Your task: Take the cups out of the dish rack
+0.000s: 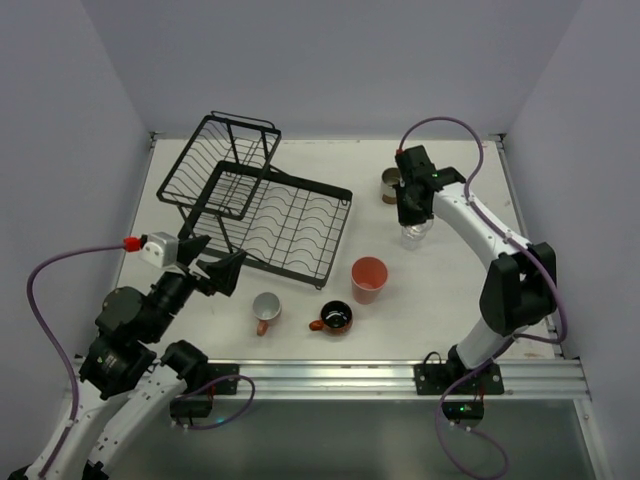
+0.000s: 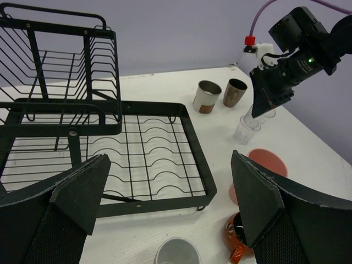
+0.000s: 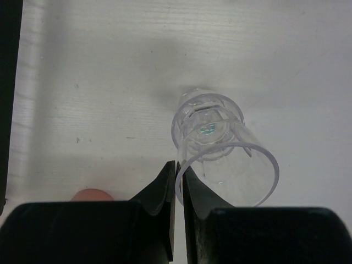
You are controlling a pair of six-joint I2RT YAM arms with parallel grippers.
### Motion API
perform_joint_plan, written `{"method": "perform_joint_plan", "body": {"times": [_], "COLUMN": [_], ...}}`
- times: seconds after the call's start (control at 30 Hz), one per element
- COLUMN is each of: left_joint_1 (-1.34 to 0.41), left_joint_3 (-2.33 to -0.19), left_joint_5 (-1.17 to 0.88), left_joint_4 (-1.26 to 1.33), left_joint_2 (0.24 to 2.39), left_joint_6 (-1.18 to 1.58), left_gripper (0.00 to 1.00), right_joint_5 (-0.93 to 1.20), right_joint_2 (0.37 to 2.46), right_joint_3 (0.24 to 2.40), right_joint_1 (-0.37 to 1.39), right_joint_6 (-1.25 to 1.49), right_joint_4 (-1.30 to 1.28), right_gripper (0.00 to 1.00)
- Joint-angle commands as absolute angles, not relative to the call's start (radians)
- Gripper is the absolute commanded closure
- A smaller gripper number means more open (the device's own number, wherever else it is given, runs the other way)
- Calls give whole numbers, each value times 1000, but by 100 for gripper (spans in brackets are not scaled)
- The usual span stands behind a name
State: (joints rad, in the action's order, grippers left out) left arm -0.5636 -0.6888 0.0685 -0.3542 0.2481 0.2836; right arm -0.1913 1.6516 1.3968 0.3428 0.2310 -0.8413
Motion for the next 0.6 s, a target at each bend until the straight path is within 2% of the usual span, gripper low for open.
{"method": "perform_joint_plan", "body": {"times": [0.0,0.2,0.3,0.4,0.43,0.57], "left_joint_1": [-566,-566,-566,-566,-568,-568], "left_joint_3": [-684,-690,-692,-698,-701,-724], "left_joint_5": [78,77,78,83,83,80], "left_joint_4": [-330,-330,-330,-331,-331,-331], "left_joint_2": [262,275,279,285,290,310], "left_joint_6": [259,261,264,265,265,268], "left_gripper": [0,0,0,0,0,0], "right_joint_5": [-196,-187,-189,-195,-196,-193], "right_joint_2": [1683,1726,1732,1724,1717,1669], "right_joint_3": [1445,1447,1447,1451,1453,1454], "right_joint_1": [333,331,330,330,330,330], "right_joint_6": [207,206,204,204,206,209], "right_joint_4": [-801,-773,-765,-765,-767,-758], "right_gripper": [100,100,94,77,66,50]}}
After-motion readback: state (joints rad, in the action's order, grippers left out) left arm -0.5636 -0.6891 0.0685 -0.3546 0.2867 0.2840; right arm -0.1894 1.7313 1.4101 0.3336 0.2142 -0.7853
